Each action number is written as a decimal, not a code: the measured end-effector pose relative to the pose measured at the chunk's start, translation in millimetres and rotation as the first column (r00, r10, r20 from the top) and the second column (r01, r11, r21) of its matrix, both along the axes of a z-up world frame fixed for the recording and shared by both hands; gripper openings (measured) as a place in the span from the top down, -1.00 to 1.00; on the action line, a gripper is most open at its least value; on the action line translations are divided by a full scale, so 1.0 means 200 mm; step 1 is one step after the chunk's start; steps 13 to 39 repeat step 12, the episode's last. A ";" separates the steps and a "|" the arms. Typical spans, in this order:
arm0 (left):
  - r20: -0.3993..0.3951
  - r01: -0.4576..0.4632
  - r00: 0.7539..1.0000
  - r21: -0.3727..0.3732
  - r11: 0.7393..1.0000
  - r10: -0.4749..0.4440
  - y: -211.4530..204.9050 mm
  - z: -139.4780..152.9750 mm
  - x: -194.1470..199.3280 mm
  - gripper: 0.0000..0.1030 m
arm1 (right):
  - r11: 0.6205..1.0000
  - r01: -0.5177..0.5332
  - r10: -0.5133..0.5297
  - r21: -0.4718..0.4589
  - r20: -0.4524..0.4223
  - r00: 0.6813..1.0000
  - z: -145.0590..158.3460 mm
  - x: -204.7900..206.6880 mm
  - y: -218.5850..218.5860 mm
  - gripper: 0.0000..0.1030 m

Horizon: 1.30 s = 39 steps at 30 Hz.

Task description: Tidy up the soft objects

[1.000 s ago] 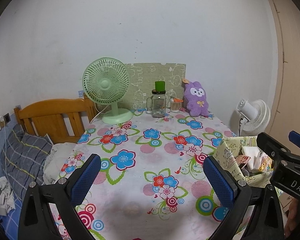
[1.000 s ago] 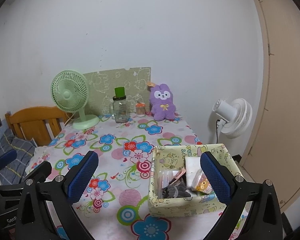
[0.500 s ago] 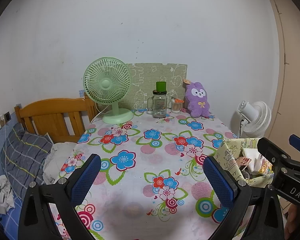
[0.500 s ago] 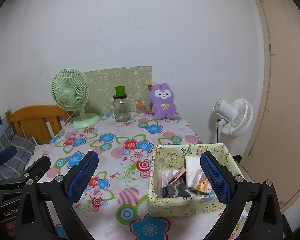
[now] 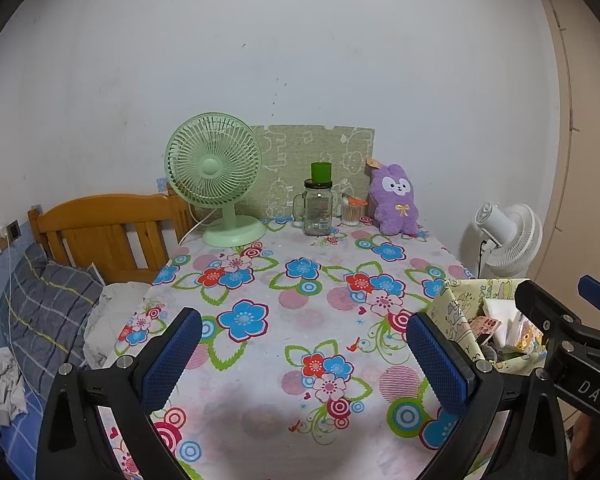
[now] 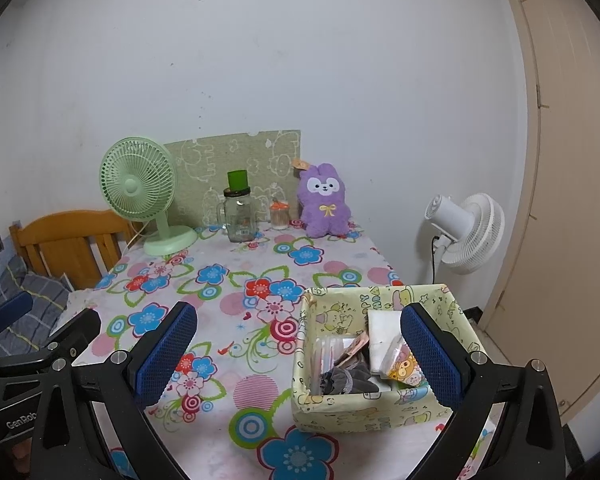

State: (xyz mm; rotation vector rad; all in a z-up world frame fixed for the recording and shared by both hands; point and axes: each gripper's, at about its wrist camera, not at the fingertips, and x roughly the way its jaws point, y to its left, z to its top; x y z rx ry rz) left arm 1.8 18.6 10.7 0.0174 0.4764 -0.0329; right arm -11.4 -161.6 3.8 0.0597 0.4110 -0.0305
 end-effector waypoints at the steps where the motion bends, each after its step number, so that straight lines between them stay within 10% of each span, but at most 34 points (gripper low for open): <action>1: 0.000 0.001 1.000 0.001 1.000 -0.001 0.00 0.00 0.00 -0.99 | 1.000 0.001 -0.001 0.002 -0.002 1.000 0.00 0.00 0.00 -0.99; 39: -0.001 0.001 1.000 0.001 1.000 -0.001 0.00 0.00 0.00 -1.00 | 1.000 0.000 0.000 0.010 -0.014 1.000 -0.01 0.02 -0.01 -0.99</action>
